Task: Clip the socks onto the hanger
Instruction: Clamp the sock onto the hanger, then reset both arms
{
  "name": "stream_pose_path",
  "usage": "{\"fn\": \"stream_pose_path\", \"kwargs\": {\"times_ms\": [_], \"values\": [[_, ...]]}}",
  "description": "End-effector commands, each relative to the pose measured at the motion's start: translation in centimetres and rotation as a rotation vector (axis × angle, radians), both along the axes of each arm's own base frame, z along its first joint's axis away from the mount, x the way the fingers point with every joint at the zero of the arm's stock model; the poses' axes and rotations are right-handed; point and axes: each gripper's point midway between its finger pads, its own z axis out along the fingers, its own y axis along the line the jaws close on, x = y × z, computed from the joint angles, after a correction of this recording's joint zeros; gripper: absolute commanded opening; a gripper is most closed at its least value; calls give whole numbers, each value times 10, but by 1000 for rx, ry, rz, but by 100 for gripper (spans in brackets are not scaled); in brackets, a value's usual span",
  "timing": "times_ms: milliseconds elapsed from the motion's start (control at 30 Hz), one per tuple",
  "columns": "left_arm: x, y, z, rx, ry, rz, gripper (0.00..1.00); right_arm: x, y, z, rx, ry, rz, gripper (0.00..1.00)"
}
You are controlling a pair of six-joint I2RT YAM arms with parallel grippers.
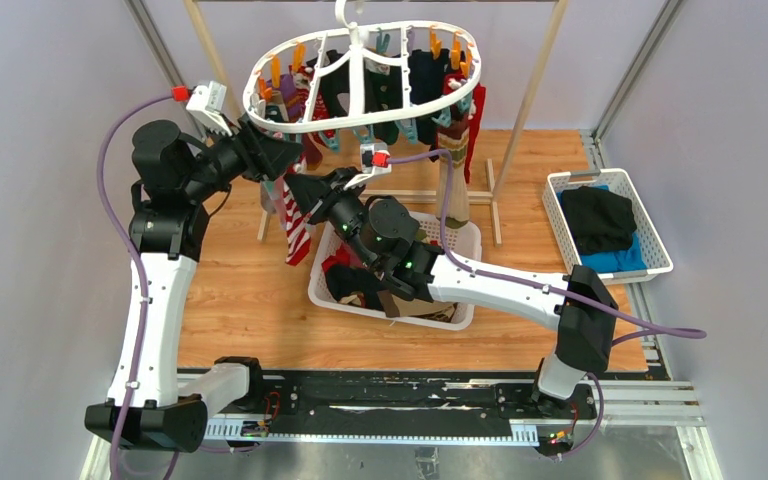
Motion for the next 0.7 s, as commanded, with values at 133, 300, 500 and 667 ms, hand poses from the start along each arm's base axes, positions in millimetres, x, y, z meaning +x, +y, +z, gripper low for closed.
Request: {"fn": "stream_pose_path", "kwargs": {"times_ms": [133, 300, 500, 667], "values": [[-20, 0, -1, 31, 3, -12, 73, -4, -4, 18, 23, -40, -19, 0], [-33, 4, -1, 98, 11, -11, 83, 4, -18, 8, -20, -28, -52, 49], [-49, 28, -16, 239, 73, 34, 88, 6, -61, -21, -206, -33, -110, 74], [-48, 61, -56, 358, 155, 91, 88, -5, -138, -66, -438, -33, -224, 77]]}}
